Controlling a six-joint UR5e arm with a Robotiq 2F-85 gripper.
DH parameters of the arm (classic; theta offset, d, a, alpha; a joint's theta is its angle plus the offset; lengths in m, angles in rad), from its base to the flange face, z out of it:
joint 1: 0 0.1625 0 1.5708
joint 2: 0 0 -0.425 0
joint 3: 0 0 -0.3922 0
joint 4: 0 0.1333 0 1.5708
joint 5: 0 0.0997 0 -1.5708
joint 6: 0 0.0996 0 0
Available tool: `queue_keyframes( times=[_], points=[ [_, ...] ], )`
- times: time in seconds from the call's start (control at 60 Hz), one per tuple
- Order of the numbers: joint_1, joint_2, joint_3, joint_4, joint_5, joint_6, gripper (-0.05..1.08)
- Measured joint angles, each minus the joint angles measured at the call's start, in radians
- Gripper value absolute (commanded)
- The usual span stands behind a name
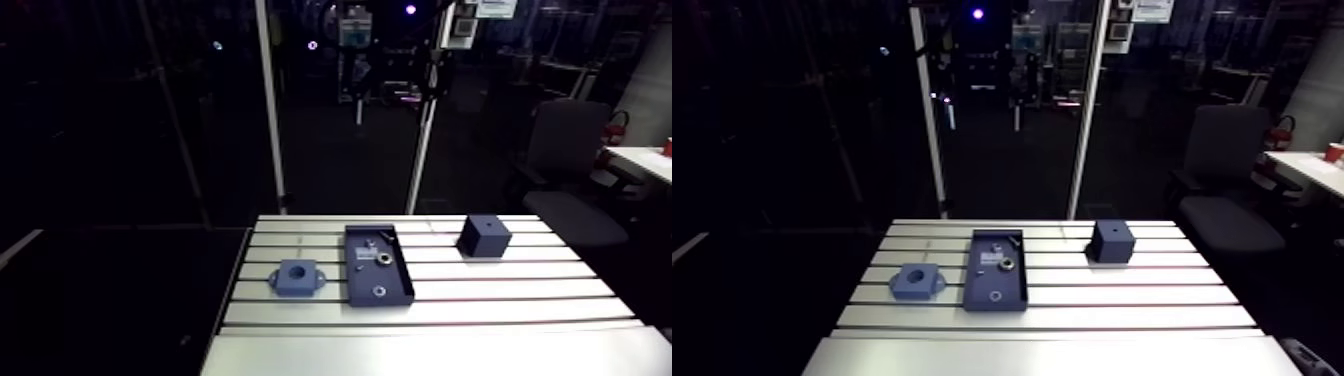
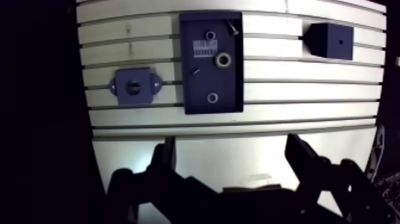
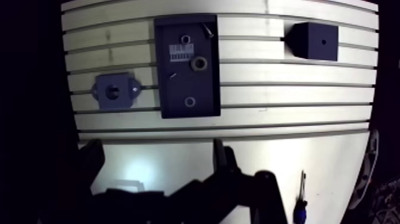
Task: Pick up the bearing and press it into the housing until flush.
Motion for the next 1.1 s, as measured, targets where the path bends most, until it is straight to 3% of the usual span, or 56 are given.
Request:
queue_keyframes(
  times=[0.267,0.4,1.1],
  points=[
    [0.071,0.017,-0.06,0.074,-0.037,-0.07,0.0],
    [0.087,0.021,-0.074,0.09,-0.046,-0.087,0.0],
    [0.103,0.05,-0.075,0.095,-0.054,-0.093,0.0]
  ],
)
